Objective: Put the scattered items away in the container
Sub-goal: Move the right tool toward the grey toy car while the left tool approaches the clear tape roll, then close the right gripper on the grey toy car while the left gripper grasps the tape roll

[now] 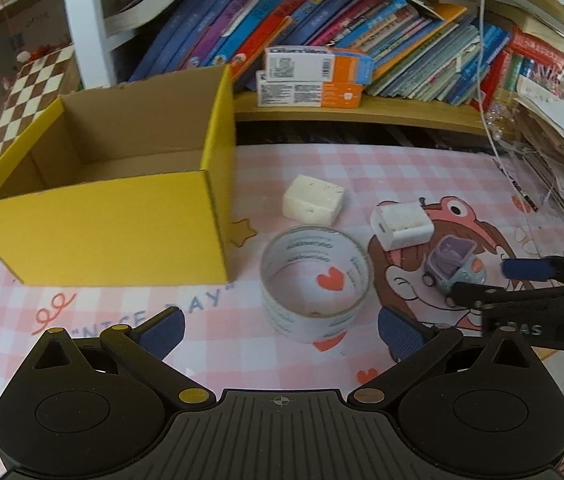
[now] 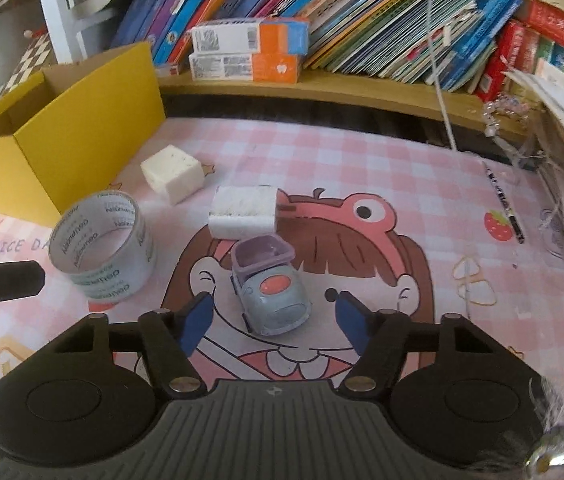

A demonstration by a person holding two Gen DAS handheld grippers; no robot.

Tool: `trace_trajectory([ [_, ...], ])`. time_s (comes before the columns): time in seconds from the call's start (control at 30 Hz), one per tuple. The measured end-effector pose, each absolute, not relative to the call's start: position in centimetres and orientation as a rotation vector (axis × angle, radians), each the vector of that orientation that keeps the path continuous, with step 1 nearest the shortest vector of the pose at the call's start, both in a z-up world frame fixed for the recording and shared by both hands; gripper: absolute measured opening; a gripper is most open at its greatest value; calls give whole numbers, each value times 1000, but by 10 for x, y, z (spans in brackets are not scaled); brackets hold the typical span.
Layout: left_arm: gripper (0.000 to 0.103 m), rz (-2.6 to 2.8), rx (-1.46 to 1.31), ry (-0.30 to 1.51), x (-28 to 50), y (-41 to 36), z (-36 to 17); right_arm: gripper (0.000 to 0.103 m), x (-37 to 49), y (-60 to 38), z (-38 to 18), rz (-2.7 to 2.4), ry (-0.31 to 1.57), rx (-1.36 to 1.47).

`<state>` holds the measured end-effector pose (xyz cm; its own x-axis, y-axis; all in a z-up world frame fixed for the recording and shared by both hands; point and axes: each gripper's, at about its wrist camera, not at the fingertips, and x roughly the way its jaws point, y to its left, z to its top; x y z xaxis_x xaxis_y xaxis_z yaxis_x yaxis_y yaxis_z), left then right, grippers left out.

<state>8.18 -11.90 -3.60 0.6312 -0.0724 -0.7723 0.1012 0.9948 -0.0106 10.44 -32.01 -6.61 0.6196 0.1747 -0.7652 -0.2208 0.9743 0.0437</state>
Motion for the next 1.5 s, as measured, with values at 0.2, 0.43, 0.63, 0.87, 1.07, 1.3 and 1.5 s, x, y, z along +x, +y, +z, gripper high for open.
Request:
trace_trajectory([
  [0.2,103,-117,70,876,87,-128,-40,62,116,-318,-73,243,884,-54],
  [0.43,102,-122,79,883,101,-136,-50,62,126,-317,-81,252,898,-62],
  [0.63,102,-137,120,887,116,-148,-59,62,130,-316,-84,262,911,-64],
  [0.87,102,-147,125,895,122,-151,-63,60,133,-318,-88,264,922,-60],
  [1.07,102,-152,129,898,125,-152,-66,59,134,-316,-90,268,921,-66],
  [1.3,102,-144,141,889,133,-154,-72,48,135,-313,-90,269,912,-88],
  [1.5,101,-140,159,883,140,-156,-76,46,134,-314,-89,271,908,-95],
])
